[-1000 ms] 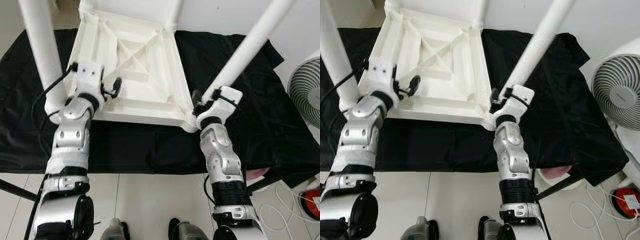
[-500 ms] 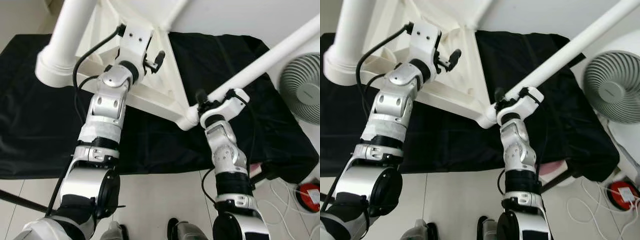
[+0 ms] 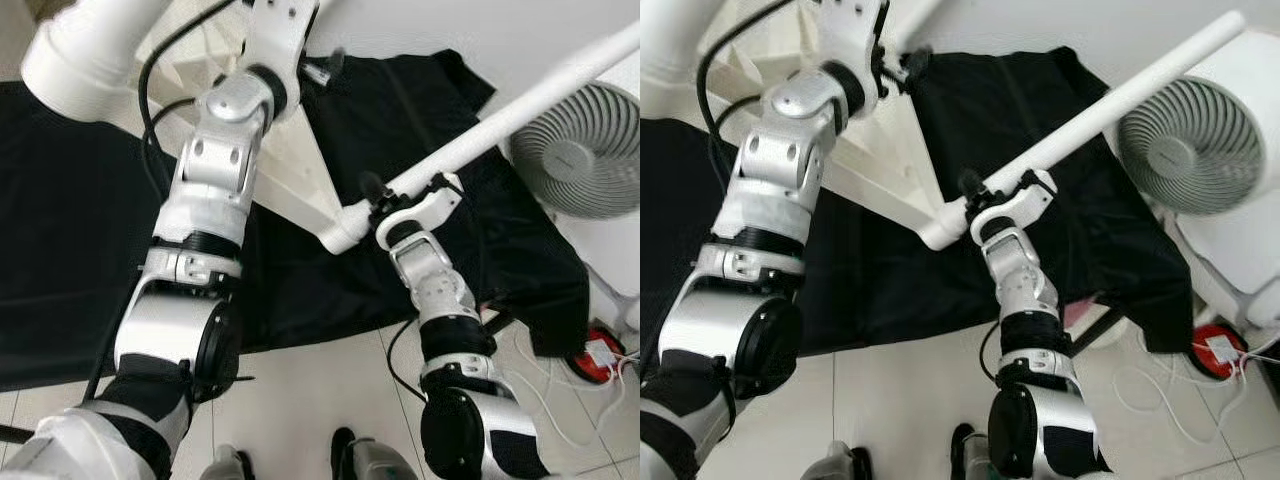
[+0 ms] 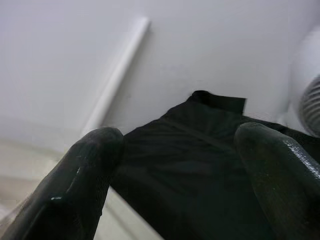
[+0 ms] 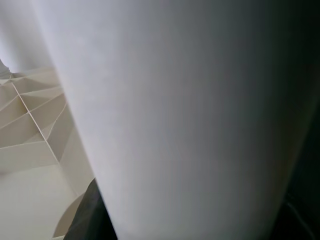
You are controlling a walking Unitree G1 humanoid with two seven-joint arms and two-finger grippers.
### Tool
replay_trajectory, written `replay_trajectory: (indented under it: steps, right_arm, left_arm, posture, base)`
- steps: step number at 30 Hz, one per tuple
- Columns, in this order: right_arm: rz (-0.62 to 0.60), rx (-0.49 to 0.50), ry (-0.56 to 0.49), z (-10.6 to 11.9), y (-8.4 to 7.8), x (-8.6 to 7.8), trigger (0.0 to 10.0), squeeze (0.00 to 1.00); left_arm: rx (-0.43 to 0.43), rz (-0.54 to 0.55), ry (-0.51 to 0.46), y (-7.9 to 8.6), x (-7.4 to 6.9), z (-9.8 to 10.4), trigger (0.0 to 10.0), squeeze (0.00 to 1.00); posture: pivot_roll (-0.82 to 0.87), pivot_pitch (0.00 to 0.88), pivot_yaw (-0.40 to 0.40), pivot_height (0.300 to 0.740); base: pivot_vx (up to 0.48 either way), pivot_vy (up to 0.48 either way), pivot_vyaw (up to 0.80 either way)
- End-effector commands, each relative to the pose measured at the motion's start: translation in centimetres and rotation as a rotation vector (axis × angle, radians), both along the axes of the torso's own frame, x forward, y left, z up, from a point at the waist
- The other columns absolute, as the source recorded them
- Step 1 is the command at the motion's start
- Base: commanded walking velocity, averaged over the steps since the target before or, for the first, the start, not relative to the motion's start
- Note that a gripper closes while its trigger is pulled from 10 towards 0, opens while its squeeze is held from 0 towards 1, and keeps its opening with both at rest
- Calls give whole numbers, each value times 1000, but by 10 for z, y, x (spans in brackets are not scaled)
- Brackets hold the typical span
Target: Building children table
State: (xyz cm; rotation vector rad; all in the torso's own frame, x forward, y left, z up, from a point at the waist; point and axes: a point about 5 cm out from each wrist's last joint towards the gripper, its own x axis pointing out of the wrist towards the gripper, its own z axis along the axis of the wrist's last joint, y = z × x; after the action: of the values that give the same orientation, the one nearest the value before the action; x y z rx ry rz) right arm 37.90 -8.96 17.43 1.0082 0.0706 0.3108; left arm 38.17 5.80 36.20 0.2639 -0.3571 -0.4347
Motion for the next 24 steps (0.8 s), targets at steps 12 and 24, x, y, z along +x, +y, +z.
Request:
replay_trajectory:
  steps: [12, 24]
  right_arm:
    - [241, 211, 201, -30, 48, -6, 10000, 0]
    - [311, 205, 172, -24, 57, -4, 10000, 1000]
  left_arm:
    - [-63, -165, 50, -43, -12, 25, 10000, 0]
    - [-1, -508, 221, -76, -36, -2, 10000, 0]
  posture:
    - [25, 229, 51, 740]
    - [38, 259, 44, 740]
  base:
    - [0, 0, 0]
    - [0, 0, 0]
